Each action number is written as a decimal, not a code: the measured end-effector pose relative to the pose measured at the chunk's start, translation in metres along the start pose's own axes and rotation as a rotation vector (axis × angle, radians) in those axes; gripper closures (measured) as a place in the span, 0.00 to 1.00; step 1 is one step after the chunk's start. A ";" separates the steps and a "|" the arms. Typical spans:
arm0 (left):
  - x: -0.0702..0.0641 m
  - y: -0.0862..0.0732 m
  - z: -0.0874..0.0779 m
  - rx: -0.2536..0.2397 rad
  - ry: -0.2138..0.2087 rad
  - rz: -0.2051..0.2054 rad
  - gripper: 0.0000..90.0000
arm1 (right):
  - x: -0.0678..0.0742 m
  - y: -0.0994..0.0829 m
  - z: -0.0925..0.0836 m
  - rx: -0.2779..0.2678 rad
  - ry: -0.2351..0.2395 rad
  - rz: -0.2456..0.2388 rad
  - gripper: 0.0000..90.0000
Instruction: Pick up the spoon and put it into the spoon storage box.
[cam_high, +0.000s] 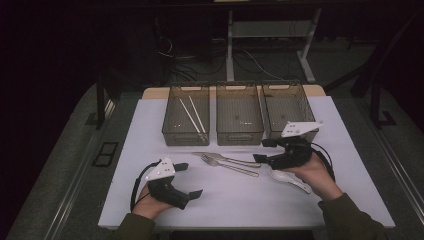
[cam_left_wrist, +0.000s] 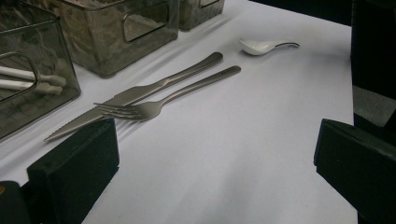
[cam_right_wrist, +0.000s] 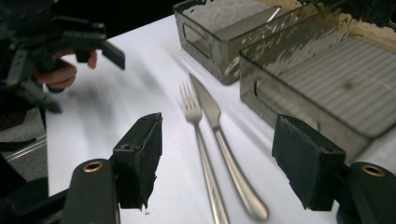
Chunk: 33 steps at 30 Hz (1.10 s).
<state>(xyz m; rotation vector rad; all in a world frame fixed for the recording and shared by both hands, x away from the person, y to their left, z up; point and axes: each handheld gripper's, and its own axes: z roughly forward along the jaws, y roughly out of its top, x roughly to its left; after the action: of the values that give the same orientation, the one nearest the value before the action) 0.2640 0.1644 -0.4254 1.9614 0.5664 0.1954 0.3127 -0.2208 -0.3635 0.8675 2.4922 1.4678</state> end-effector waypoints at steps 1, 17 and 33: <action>-0.001 0.000 0.000 -0.001 0.001 -0.004 0.00 | 0.001 -0.004 -0.003 -0.001 0.001 0.004 0.37; 0.003 -0.001 -0.001 -0.001 -0.009 -0.022 0.00 | 0.008 -0.062 -0.041 0.037 -0.047 0.027 0.70; -0.001 0.000 0.000 0.004 0.005 -0.003 0.00 | 0.003 -0.108 -0.055 0.189 -0.109 0.044 1.00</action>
<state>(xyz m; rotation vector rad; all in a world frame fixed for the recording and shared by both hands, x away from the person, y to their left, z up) 0.2628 0.1643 -0.4254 1.9642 0.5737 0.1971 0.2446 -0.3000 -0.4244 1.0099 2.5755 1.1760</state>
